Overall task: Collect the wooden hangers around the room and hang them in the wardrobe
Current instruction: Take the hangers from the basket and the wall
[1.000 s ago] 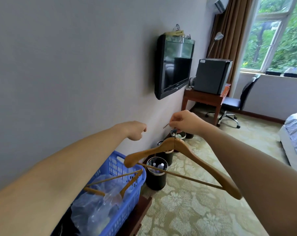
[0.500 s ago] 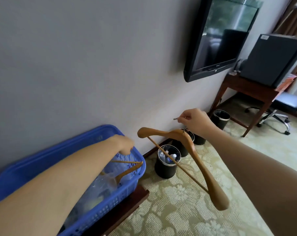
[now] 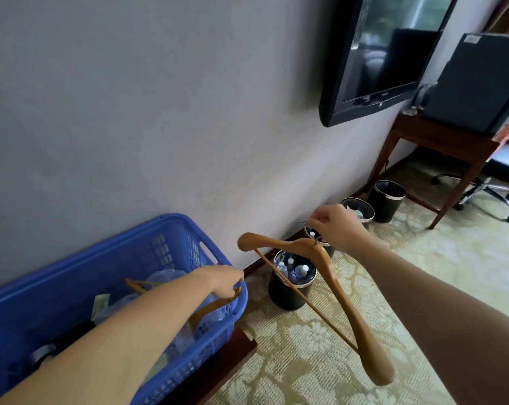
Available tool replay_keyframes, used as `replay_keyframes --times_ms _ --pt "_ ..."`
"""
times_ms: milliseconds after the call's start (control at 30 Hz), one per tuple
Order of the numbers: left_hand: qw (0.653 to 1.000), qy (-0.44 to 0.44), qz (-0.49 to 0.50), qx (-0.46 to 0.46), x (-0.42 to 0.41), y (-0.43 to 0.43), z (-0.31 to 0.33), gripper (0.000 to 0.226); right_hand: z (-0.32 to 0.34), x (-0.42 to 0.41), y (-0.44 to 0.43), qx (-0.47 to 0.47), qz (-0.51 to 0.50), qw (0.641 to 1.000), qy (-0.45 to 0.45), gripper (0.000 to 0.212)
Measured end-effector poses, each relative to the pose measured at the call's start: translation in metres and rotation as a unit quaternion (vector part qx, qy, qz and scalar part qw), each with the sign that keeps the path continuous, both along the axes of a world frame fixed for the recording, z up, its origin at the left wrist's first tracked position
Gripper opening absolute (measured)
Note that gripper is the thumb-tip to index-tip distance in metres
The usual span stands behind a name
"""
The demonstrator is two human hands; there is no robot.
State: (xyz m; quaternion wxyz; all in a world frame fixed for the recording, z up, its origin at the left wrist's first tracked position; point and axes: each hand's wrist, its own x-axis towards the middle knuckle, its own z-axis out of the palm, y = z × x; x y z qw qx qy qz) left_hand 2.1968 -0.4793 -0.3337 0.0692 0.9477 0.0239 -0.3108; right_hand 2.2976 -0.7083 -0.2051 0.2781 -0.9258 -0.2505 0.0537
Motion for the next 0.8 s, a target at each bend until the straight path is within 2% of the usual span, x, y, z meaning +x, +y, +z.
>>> replay_keyframes --times_ms 167,367,433,500,567,800 --pt "0.999 -0.015 -0.045 0.026 0.003 -0.006 -0.022 0.025 -0.015 0.006 0.004 -0.001 0.005 1.0 -0.002 0.012" --pt "0.993 -0.056 -0.082 0.068 -0.002 -0.004 -0.037 0.03 -0.024 0.003 0.009 -0.002 0.006 1.0 -0.006 0.013" --pt "0.992 -0.053 -0.085 0.078 -0.004 -0.002 -0.035 0.022 -0.026 0.003 0.01 -0.002 0.005 1.0 -0.005 0.013" --pt "0.991 -0.046 -0.088 0.092 -0.006 0.006 -0.025 0.011 -0.026 0.002 0.011 -0.003 0.002 1.0 -0.006 0.012" --pt "0.991 -0.072 -0.077 0.083 -0.007 0.018 -0.01 0.013 -0.023 0.0 0.014 -0.006 0.002 1.0 -0.007 0.013" --pt "0.974 -0.224 0.027 0.031 -0.02 0.093 0.08 0.01 0.012 -0.004 0.022 -0.004 -0.007 1.0 0.004 0.016"
